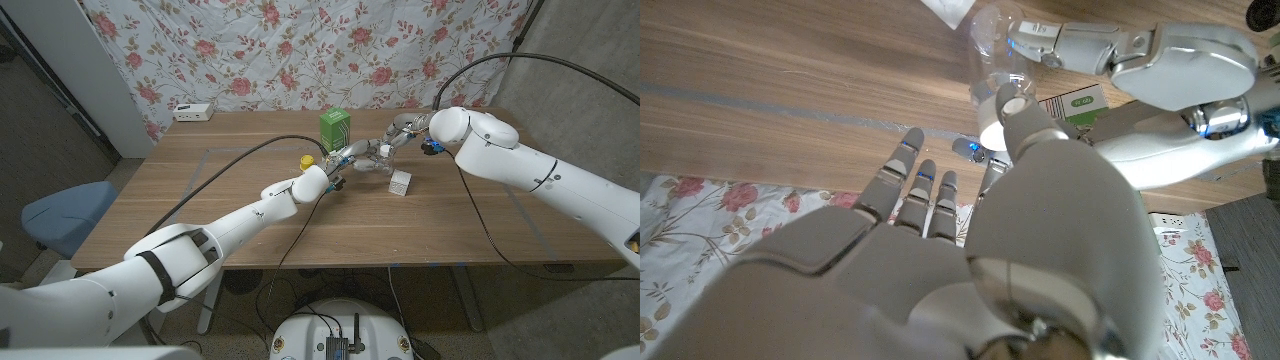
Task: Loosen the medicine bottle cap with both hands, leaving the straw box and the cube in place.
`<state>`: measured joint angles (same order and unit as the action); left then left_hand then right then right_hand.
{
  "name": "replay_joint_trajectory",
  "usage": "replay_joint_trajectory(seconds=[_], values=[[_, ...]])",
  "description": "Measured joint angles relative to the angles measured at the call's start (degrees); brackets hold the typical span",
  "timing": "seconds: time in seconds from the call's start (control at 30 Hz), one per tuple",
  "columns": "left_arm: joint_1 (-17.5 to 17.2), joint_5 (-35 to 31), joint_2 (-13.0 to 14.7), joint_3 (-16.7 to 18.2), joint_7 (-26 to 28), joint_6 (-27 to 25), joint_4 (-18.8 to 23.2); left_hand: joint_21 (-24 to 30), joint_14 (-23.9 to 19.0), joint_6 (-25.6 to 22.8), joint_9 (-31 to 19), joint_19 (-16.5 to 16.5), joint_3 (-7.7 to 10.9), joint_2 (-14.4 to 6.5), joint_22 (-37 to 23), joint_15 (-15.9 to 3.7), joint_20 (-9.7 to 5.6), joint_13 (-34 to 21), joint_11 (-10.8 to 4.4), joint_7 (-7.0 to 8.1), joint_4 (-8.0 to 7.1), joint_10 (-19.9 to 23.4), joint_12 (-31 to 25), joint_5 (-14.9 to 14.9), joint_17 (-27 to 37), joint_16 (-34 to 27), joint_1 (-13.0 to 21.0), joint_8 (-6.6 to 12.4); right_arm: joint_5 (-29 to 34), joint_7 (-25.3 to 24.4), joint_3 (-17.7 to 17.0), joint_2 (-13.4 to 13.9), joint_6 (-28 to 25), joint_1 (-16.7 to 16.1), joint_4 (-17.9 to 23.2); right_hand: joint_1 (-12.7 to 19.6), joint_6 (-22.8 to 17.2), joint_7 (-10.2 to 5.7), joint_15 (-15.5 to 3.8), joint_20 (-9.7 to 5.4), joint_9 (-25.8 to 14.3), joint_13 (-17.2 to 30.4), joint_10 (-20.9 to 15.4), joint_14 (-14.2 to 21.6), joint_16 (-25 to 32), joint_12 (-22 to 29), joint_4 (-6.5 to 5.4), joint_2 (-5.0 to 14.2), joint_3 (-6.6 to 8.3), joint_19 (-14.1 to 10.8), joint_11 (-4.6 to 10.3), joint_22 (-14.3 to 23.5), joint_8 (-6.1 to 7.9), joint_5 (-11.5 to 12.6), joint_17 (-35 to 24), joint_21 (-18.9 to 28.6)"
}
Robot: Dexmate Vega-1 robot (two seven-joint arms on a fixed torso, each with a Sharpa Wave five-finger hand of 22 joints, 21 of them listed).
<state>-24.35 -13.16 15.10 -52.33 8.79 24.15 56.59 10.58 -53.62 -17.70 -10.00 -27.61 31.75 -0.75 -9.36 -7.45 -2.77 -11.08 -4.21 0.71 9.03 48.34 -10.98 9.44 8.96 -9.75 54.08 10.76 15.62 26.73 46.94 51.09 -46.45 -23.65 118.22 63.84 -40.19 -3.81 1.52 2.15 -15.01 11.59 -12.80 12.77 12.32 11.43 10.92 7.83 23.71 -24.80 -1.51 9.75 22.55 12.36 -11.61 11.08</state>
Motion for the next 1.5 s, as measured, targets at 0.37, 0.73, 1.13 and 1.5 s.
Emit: replay_joint_trajectory(seconds=[0.37, 0.73, 1.13, 1.5], values=[[0.0, 0.0, -0.2, 0.0, 0.2, 0.0, -0.3, 0.0, -0.2, 0.0, 0.0, 0.0, 0.00, 0.0, 0.0, -0.24, 0.00, 0.0, 0.00, 0.00, 0.00, 0.0, -0.1, -0.1, 0.0, 0.1, 0.0, 0.00, -3.3, -0.7, -0.7, 0.3, 1.5, 0.0, -0.6, 2.1, 0.1, -0.10, -0.32, -0.31, 0.2, 0.0, 0.3, 0.3, 0.0, 0.0, -0.09, 0.33, 0.65, 0.3, 0.31, 0.0, -0.07, 0.3, 0.0, 0.0], [0.4, 0.0, -0.4, -0.1, 0.2, 0.2, -1.0, 0.0, -0.2, 0.0, 0.0, 0.0, -0.06, 0.0, 0.0, -0.24, 0.00, 0.2, 0.21, 0.00, -0.06, 0.2, -0.1, 0.1, 0.0, 0.0, 0.0, 0.00, -5.9, -1.1, -1.5, 0.7, 2.5, -0.1, -1.2, 3.2, 0.5, -0.43, -0.12, -0.31, 0.3, 0.0, 0.7, 0.1, 0.0, -0.2, -0.10, 0.09, 0.97, 0.3, -0.04, 0.0, -0.57, 0.5, 0.0, 0.0], [0.4, 0.0, -0.2, -0.2, 0.2, 0.3, -0.8, 0.0, -0.4, 0.0, 0.0, 0.0, 0.10, 0.0, 0.0, -0.44, 0.00, 0.3, 0.20, -0.04, 0.10, 0.2, -0.1, 0.1, 0.3, 0.0, 0.0, 0.00, -8.1, -1.0, -1.9, 1.2, 3.4, 0.2, -1.4, 1.4, 4.6, 1.42, 1.06, 0.15, 0.2, 0.0, 2.5, -1.1, 0.0, -0.6, -2.14, -1.64, -0.73, 0.8, -1.25, 0.0, -2.38, 0.8, -0.3, 0.0], [0.0, -0.3, 0.1, -0.1, 0.3, -0.1, 0.1, 0.0, -0.5, 0.1, 0.0, 0.0, 0.10, 0.0, 0.0, -0.34, 0.00, 0.3, 0.19, -0.12, 0.10, 0.2, 0.1, 0.1, 0.1, 0.0, 0.0, 0.00, -9.7, -0.9, -2.5, 1.8, 4.3, 0.2, -1.5, -2.0, 7.5, 2.82, 2.27, 0.92, -0.1, 0.0, 4.0, -2.3, -0.3, -0.6, -2.83, -2.61, -2.35, 1.5, -1.77, 0.0, -3.51, 0.5, -0.3, 0.0]])
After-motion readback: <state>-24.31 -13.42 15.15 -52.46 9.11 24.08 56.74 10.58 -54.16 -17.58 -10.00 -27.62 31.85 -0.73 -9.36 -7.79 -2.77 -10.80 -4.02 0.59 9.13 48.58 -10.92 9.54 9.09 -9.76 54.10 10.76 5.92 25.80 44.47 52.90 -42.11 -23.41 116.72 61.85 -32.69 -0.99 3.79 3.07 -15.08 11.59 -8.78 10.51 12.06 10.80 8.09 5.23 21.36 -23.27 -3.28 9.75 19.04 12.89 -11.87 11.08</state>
